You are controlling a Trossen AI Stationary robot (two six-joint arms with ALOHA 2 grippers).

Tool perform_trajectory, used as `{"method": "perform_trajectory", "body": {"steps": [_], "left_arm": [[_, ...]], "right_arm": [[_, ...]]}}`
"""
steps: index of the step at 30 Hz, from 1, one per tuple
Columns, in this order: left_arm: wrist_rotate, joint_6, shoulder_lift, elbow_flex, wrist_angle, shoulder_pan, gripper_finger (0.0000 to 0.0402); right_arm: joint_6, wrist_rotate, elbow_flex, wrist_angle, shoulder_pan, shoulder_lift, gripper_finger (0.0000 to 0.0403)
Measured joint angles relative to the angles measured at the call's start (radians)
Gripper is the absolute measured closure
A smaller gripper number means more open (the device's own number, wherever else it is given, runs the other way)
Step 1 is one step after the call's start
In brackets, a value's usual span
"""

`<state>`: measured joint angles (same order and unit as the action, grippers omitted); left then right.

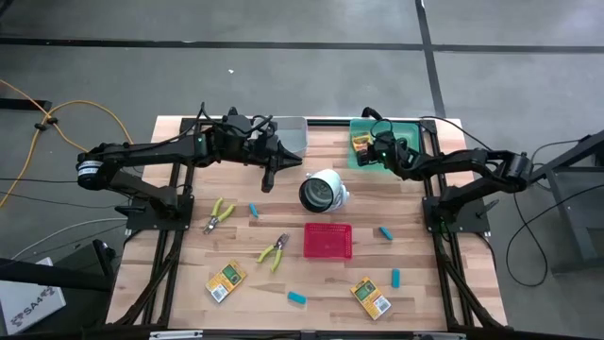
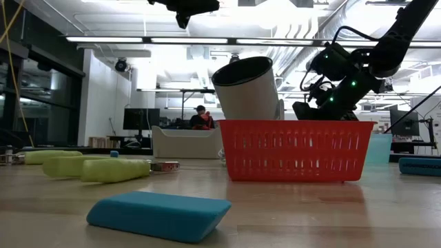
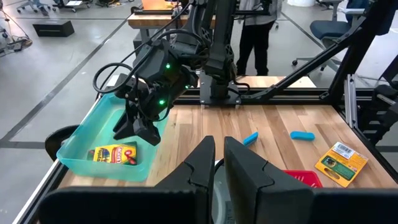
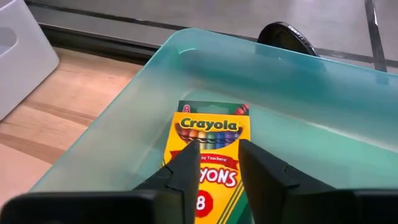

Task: Pick & Place School Supplies
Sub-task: Put the yellow crayon box into the green bin

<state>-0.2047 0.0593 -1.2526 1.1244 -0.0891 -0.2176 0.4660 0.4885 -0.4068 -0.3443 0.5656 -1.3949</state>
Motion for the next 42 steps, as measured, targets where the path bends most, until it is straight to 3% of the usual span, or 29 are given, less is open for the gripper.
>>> {"method": "perform_trajectory", "body": {"steps": [8, 16, 20, 27, 35, 42], "left_arm": [[0.000, -0.004, 0.000, 0.000, 0.000, 0.000, 0.0371], [0.000, -0.007, 0.000, 0.000, 0.000, 0.000, 0.0371], [0.000, -0.008, 0.000, 0.000, 0.000, 0.000, 0.0371], [0.000, -0.008, 0.000, 0.000, -0.069, 0.021, 0.0371], [-0.002, -0.057, 0.000, 0.000, -0.218, 0.104, 0.0371], [0.017, -0.101, 0.000, 0.000, -0.349, 0.226, 0.0371]], "right_arm": [[-0.012, -0.001, 0.000, -0.004, -0.001, 0.003, 0.0244], [-0.080, -0.043, 0.000, -0.013, -0.009, 0.130, 0.0241], [-0.100, -0.134, 0.000, -0.012, -0.024, 0.219, 0.0244], [-0.142, -0.409, 0.000, -0.009, -0.087, 0.326, 0.0247], [-0.179, -0.636, 0.000, -0.004, -0.193, 0.352, 0.0248], [-0.172, -0.758, 0.000, -0.005, -0.306, 0.352, 0.0248]]}}
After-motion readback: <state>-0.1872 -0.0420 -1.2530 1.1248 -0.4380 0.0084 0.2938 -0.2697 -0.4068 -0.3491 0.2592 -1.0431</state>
